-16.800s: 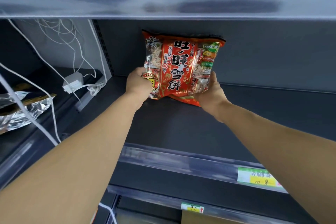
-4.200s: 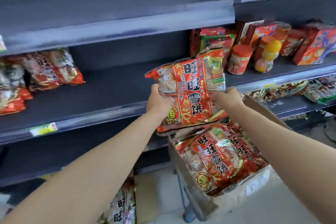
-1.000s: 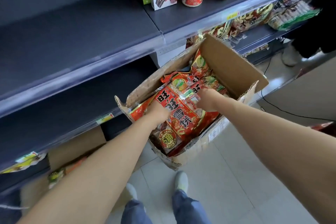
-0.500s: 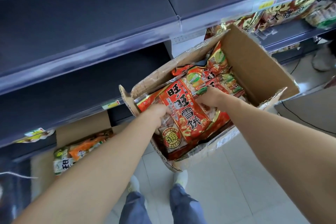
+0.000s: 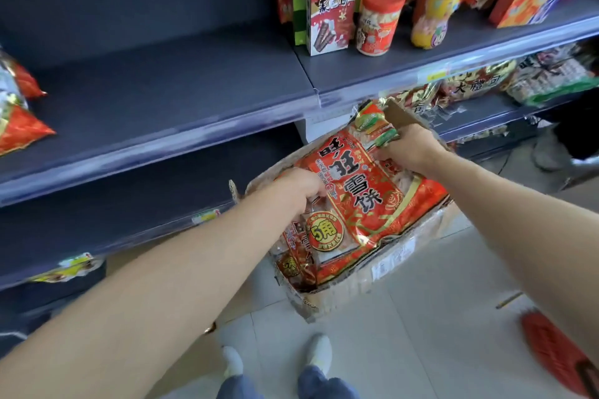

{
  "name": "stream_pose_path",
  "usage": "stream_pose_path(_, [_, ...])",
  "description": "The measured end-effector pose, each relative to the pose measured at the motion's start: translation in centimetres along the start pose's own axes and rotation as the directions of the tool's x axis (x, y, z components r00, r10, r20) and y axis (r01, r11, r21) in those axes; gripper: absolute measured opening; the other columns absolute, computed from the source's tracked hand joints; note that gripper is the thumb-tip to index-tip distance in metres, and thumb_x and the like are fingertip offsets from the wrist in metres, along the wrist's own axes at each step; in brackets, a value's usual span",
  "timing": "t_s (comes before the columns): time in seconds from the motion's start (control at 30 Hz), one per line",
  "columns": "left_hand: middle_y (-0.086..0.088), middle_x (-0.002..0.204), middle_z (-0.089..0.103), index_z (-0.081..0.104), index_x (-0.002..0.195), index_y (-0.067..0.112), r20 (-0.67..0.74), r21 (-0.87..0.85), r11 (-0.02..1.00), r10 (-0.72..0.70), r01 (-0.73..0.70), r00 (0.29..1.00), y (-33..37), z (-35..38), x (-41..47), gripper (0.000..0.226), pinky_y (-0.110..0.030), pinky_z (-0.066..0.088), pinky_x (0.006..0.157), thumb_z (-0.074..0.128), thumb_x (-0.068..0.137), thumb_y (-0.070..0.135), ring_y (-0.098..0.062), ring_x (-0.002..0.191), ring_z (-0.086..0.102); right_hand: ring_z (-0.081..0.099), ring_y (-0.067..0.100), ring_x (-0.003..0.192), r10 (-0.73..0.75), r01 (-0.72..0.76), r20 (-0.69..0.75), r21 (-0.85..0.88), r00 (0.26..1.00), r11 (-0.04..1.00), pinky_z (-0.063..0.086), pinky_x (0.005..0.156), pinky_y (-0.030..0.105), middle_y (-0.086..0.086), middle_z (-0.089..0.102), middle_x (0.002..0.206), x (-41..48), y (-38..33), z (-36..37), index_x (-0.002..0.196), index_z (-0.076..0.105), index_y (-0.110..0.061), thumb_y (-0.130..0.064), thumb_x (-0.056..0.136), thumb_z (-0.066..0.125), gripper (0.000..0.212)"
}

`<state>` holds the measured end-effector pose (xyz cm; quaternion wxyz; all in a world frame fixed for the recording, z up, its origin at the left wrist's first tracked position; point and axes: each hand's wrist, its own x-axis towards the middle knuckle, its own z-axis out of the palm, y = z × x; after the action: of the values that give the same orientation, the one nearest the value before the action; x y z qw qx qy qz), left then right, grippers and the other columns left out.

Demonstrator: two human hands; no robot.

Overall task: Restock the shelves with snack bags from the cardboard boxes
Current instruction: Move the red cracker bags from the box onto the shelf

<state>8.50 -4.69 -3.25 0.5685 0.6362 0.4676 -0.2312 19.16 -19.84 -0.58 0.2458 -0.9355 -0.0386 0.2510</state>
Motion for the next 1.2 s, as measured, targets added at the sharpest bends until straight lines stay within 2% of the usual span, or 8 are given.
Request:
stream_pose_path(0.17, [-0.017, 0.105, 0.068, 0.060, 0.096, 0.001, -0.096, -0.049, 0.980, 0.186, -0.192, 0.978, 1.8, -2.2, -3.2, 0.018, -0.041, 0.054, 0.086, 0.059, 0.080, -0.008, -0.030, 0.094, 0.067, 0.062, 0.030, 0.082, -0.096, 0.095, -0.087, -0.014, 0.992, 0.995, 0.052, 0.072, 0.036, 0.018, 0.068, 0.096, -2.5, -3.7, -3.7, 0.104, 0.063, 0.004, -0.033, 0.077, 0.075, 0.047])
stream_pose_path(0.33, [-0.002, 0.073, 0.046, 0.040, 0.066, 0.013, -0.292, 0.065, 0.934, 0.355, -0.352, 0.888, 3.2, -9.1, -5.9, 0.030, -0.035, 0.048, 0.089, 0.055, 0.091, 0.005, -0.022, 0.083, 0.051, 0.066, 0.031, 0.090, -0.231, 0.248, -0.145, 0.119, 0.962, 0.961, 0.052, 0.073, 0.037, 0.017, 0.070, 0.100, -4.1, -9.1, -3.1, 0.106, 0.065, 0.001, -0.030, 0.083, 0.069, 0.039])
stream_pose_path(0.43, [-0.011, 0.099, 0.052, 0.055, 0.100, -0.001, -0.473, 0.001, 0.911, 0.363, -0.412, 0.803, 2.3, -14.0, -6.4, 0.013, -0.037, 0.050, 0.074, 0.048, 0.089, -0.004, -0.025, 0.091, 0.053, 0.063, 0.030, 0.092, -0.332, 0.347, -0.129, 0.115, 0.934, 0.931, 0.051, 0.076, 0.036, 0.015, 0.068, 0.105, -4.1, -13.3, -0.3, 0.108, 0.063, -0.003, -0.025, 0.086, 0.062, 0.031])
stream_pose_path(0.57, [-0.002, 0.139, 0.046, 0.039, 0.144, 0.022, -0.505, -0.127, 0.880, 0.339, -0.457, 0.793, 0.4, -20.4, -6.3, 0.063, -0.040, 0.054, 0.088, 0.040, 0.088, -0.006, -0.023, 0.108, 0.056, 0.060, 0.034, 0.098, -0.442, 0.446, -0.072, 0.037, 0.894, 0.894, 0.050, 0.086, 0.039, 0.015, 0.066, 0.108, -4.2, -18.8, 4.2, 0.110, 0.063, -0.005, -0.014, 0.088, 0.053, 0.025])
stream_pose_path(0.87, [-0.003, 0.158, 0.019, 0.014, 0.150, 0.039, -0.483, -0.253, 0.868, 0.268, -0.427, 0.833, -1.1, -33.1, -4.0, 0.087, -0.048, 0.040, 0.102, 0.046, 0.089, -0.013, -0.028, 0.135, 0.037, 0.056, 0.032, 0.110, -0.510, 0.503, 0.039, 0.116, 0.859, 0.856, 0.044, 0.100, 0.047, 0.010, 0.062, 0.118, -2.3, -30.5, 13.3, 0.124, 0.050, -0.013, -0.010, 0.086, 0.051, 0.038])
stream_pose_path(0.93, [-0.002, 0.157, 0.022, 0.015, 0.150, 0.038, -0.491, -0.244, 0.858, 0.293, -0.452, 0.820, -0.9, -35.0, -3.4, 0.085, -0.039, 0.048, 0.087, 0.045, 0.090, -0.014, -0.021, 0.109, 0.054, 0.056, 0.031, 0.112, -0.501, 0.490, 0.040, 0.155, 0.864, 0.858, 0.042, 0.102, 0.047, 0.008, 0.063, 0.118, -1.6, -32.3, 14.6, 0.124, 0.051, -0.015, -0.010, 0.085, 0.056, 0.039])
stream_pose_path(1.03, [-0.004, 0.157, 0.023, 0.016, 0.150, 0.038, -0.540, -0.197, 0.854, 0.316, -0.482, 0.780, -0.3, -38.3, -1.0, 0.084, -0.024, 0.041, 0.059, 0.045, 0.090, -0.012, -0.006, 0.065, 0.045, 0.053, 0.033, 0.116, -0.494, 0.480, 0.035, 0.187, 0.869, 0.857, 0.046, 0.099, 0.048, 0.006, 0.063, 0.119, 0.2, -35.0, 16.7, 0.124, 0.051, -0.020, -0.012, 0.080, 0.059, 0.046])
stream_pose_path(1.2, [-0.007, 0.153, 0.031, 0.017, 0.151, 0.035, -0.604, -0.134, 0.830, 0.365, -0.542, 0.709, 0.5, -41.7, 3.3, 0.086, -0.027, 0.051, 0.081, 0.051, 0.086, -0.012, -0.019, 0.116, 0.052, 0.051, 0.032, 0.118, -0.497, 0.491, -0.025, 0.213, 0.867, 0.845, 0.041, 0.104, 0.047, 0.006, 0.058, 0.125, 2.8, -38.5, 19.0, 0.124, 0.049, -0.021, -0.013, 0.082, 0.057, 0.044])
